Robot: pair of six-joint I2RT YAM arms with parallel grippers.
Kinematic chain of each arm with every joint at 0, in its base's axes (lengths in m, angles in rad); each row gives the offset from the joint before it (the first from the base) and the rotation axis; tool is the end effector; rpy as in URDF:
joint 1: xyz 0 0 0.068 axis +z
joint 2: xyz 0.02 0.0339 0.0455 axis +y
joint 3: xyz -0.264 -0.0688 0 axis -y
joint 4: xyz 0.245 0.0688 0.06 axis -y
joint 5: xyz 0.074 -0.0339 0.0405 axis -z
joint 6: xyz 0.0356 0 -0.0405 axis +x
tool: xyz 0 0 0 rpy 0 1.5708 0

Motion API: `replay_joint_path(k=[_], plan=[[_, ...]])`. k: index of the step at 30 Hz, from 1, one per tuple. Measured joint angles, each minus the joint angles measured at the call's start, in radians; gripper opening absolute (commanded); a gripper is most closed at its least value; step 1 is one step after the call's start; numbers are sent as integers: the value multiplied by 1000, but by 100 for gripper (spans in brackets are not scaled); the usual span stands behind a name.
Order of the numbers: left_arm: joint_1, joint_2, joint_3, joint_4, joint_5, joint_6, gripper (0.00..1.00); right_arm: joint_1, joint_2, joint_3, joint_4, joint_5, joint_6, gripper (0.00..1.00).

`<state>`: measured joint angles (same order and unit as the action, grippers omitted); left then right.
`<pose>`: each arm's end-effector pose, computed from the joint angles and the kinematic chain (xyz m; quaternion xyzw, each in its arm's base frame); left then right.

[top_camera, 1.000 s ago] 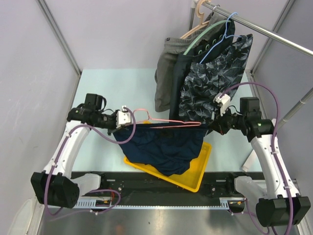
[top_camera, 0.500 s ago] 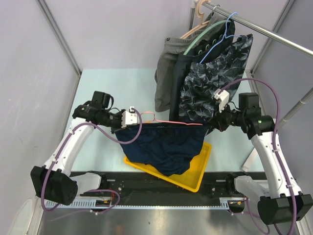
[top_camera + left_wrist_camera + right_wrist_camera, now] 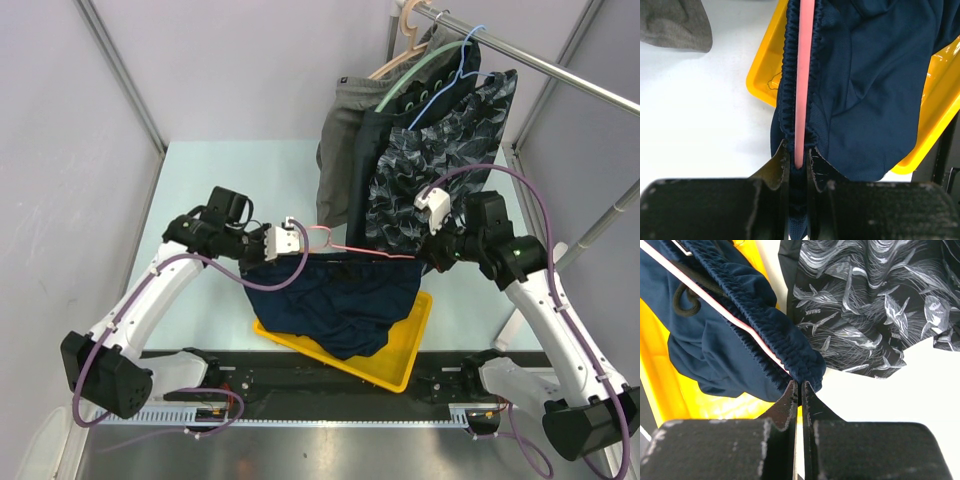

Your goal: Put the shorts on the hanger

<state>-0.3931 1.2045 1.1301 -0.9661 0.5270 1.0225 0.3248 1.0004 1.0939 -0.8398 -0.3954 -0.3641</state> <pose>0.2030 -0.1036 0.3112 0.6576 0.6636 -0.1607 0.3184 0.1797 0.0750 0.3458 -0.3774 0.8190 0.1722 0.3963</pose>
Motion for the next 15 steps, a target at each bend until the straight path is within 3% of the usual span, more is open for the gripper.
replay_joint_path(k=[7, 15], plan=[[1, -9, -5, 4, -19, 7, 0, -13, -8, 7, 0, 22, 0, 0], [108, -10, -21, 6, 31, 99, 0, -164, -19, 13, -1, -133, -34, 0]])
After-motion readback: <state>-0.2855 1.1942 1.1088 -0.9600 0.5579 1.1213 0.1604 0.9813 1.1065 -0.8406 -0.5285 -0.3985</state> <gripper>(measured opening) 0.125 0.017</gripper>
